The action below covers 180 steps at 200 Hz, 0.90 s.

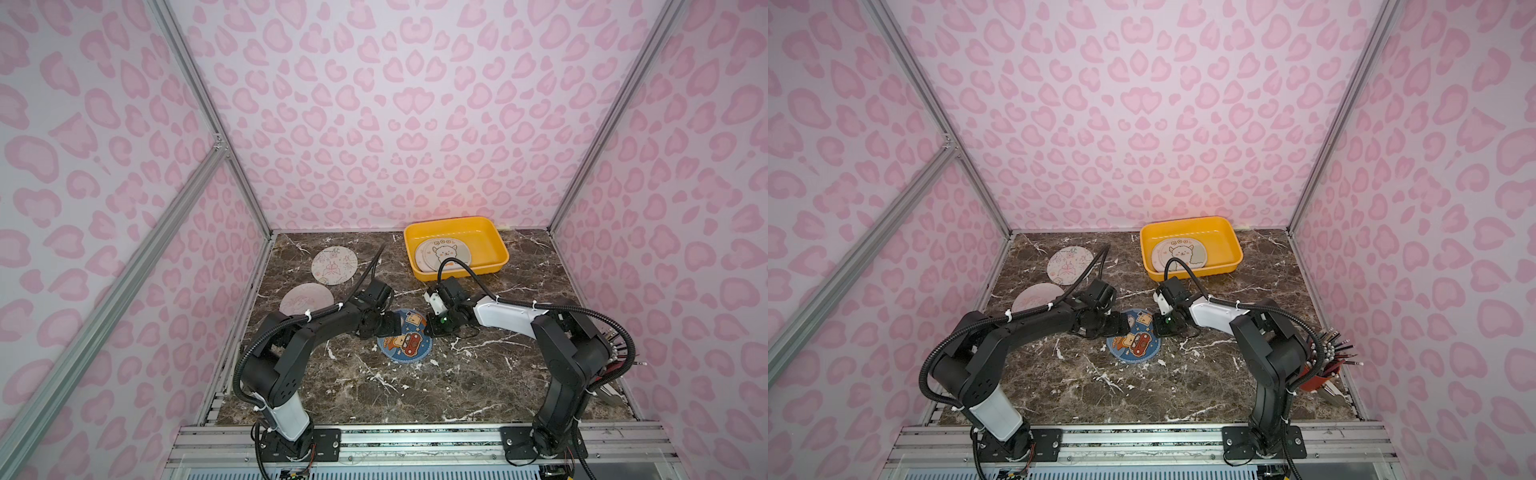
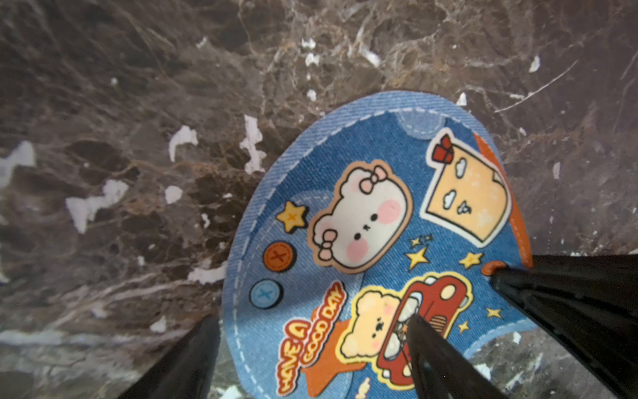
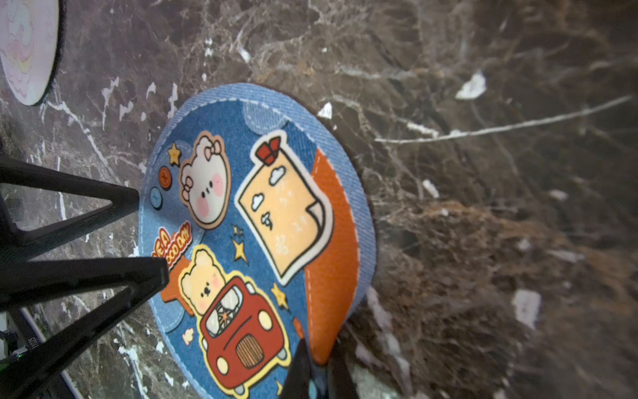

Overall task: Put the coasters into the storage box
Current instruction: Pick up the coaster from the center of the board.

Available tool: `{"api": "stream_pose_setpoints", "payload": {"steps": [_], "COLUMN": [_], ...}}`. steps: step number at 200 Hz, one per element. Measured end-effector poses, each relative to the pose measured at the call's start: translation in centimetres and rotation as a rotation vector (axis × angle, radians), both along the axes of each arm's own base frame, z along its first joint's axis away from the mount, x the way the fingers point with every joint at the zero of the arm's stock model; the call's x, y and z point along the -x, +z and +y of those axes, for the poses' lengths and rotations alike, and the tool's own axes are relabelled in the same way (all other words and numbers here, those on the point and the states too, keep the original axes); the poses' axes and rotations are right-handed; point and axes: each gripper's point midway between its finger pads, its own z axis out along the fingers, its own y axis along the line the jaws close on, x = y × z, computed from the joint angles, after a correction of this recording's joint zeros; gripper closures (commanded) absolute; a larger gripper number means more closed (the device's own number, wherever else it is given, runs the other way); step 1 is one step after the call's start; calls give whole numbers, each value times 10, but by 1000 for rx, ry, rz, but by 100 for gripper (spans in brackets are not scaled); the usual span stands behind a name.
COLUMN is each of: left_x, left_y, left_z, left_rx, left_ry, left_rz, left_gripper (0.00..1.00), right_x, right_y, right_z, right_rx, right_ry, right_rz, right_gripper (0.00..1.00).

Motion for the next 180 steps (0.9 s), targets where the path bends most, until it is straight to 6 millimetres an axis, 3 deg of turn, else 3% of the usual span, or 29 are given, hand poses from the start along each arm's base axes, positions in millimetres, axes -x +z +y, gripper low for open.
{"api": "stream_pose_setpoints", "payload": {"steps": [52, 79, 180], "left_x": [2, 6, 14], "left_y": [1, 3, 17], "left_z": [-1, -2, 14], "left_rx": [7, 18, 38], "left_ry": [-2, 1, 35], "left_rz": [7, 26, 18], "left_gripper": [12, 9, 2], "right_x": [1, -1, -32], "right_y": [3, 14, 130], "right_z": [-1, -3, -7], "right_rx": [-2, -9, -91], "right_ry": [-2, -9, -27], "right_rz": [0, -12, -196], "right_gripper": [100, 100, 100]}}
